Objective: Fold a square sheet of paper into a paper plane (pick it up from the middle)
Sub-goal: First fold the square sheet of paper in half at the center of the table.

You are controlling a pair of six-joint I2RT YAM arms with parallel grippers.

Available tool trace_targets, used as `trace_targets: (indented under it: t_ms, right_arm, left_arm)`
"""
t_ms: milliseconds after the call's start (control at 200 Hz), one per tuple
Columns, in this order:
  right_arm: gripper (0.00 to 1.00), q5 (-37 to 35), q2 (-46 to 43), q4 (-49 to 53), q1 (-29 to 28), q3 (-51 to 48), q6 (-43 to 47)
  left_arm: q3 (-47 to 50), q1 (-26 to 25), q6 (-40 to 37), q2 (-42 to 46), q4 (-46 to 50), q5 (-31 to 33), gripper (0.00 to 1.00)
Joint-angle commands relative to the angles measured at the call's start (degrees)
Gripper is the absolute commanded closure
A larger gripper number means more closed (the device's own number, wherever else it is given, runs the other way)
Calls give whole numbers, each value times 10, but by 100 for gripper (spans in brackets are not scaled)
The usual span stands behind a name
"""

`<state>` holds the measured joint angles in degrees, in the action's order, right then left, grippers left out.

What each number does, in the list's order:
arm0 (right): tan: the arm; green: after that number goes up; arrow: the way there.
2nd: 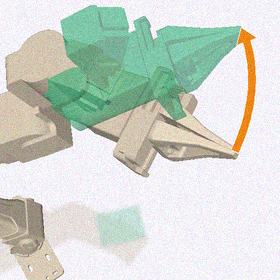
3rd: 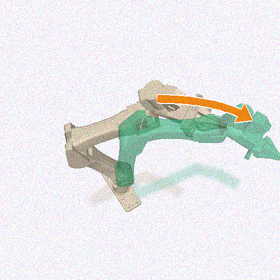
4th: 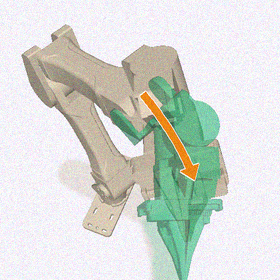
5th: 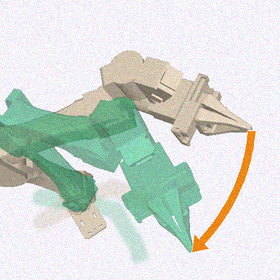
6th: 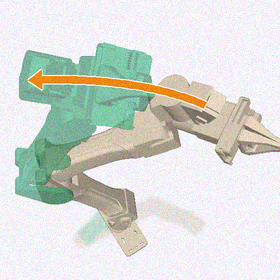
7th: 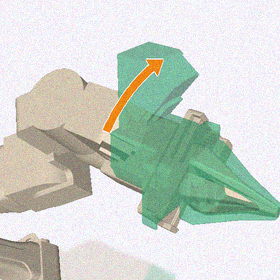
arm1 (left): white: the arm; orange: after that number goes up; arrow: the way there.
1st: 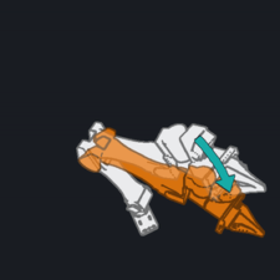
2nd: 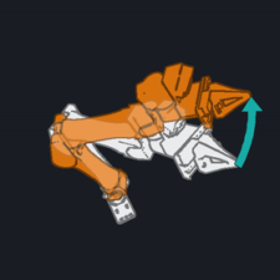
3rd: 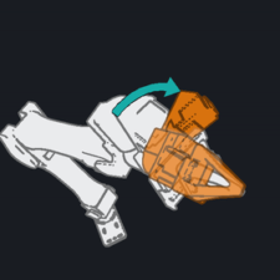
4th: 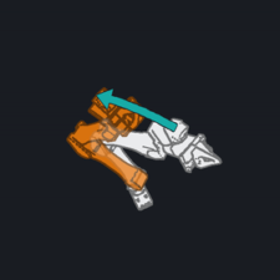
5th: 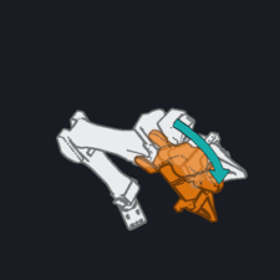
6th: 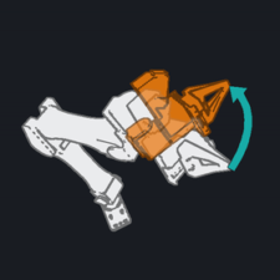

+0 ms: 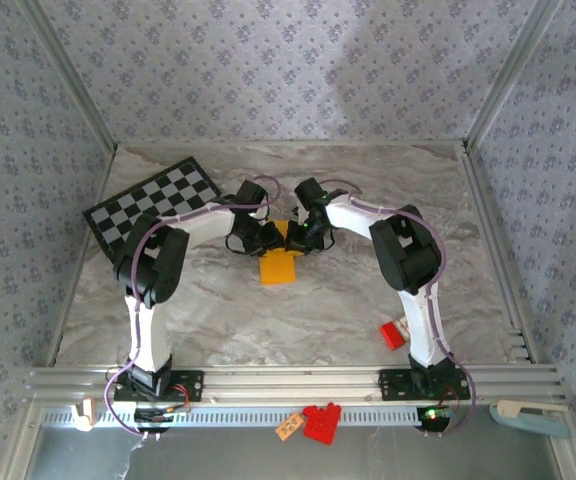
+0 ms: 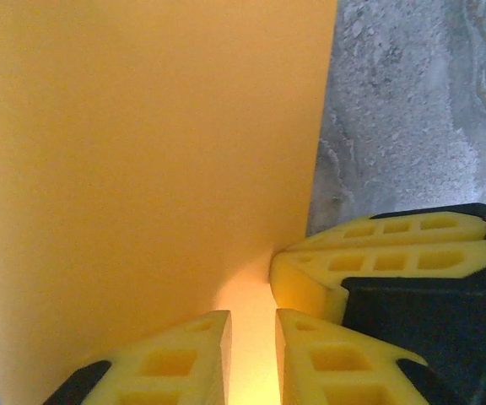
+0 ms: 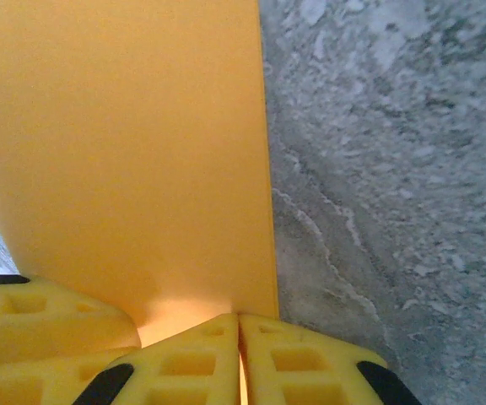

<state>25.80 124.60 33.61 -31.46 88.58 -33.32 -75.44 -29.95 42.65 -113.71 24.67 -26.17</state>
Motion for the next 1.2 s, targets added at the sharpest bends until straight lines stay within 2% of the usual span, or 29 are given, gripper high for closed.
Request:
trace_targets:
  t_ms: [0,575,805,1024,1194]
  right_arm:
    - [89,-121,71,92,-1,-29,15]
    - [91,-189,97,141,-2,-11,34]
    - [93,-239,115,175,-9,3,37]
    - [93,-248,118,178,-9,4,37]
    - [94,-247,117,178,-10,5,36]
  left_arm:
    - [3,4,-13,-9,9,0,79]
    - [63,24,-31,-7,11,52,83]
    - [100,57,-51,20,-5,21,82]
    - [130,94,-63,48,2,18,82]
    - [117,96,-63,102,3,-6,81]
